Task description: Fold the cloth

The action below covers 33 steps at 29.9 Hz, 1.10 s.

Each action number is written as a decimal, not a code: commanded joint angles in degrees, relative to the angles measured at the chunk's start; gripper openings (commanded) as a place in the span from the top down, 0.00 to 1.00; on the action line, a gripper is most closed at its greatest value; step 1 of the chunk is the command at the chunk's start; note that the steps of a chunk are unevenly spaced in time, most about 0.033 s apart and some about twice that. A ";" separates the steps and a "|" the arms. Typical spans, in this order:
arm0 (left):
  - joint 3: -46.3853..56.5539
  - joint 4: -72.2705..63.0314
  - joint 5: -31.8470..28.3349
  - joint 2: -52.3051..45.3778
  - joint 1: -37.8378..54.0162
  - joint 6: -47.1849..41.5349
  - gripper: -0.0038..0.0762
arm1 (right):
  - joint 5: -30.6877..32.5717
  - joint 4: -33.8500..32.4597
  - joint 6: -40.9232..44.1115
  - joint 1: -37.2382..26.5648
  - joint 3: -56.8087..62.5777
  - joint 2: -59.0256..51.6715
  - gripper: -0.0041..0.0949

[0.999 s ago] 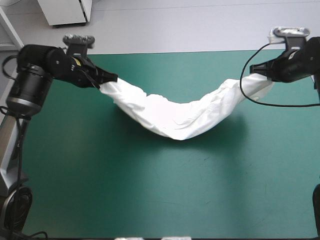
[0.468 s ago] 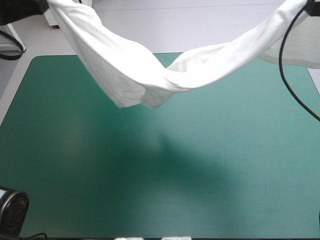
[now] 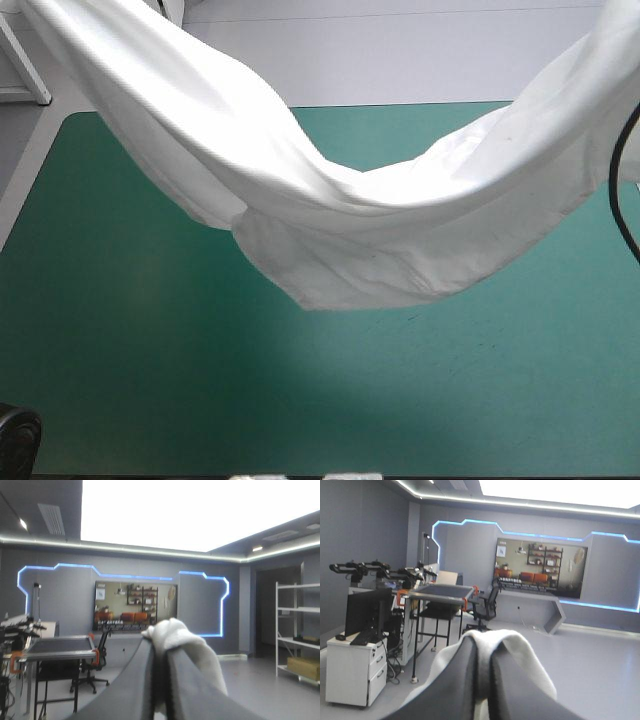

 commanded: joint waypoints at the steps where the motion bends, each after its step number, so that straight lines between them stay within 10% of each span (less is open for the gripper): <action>1: -0.63 -3.56 -7.11 -2.14 0.10 2.81 0.96 | -6.43 0.40 -1.33 -0.02 -0.61 -1.56 0.98; 12: 2.15 -8.31 21.13 0.31 0.10 4.62 0.96 | 5.60 5.33 1.65 -0.02 5.98 -3.53 0.97; 23: 22.21 -8.53 19.60 3.29 0.10 5.98 0.96 | 4.13 -2.15 1.75 -0.02 32.91 -6.40 0.98; 33: 34.10 1.03 -0.84 18.97 0.10 6.46 0.96 | -18.10 -10.20 4.39 -0.02 53.85 7.14 0.98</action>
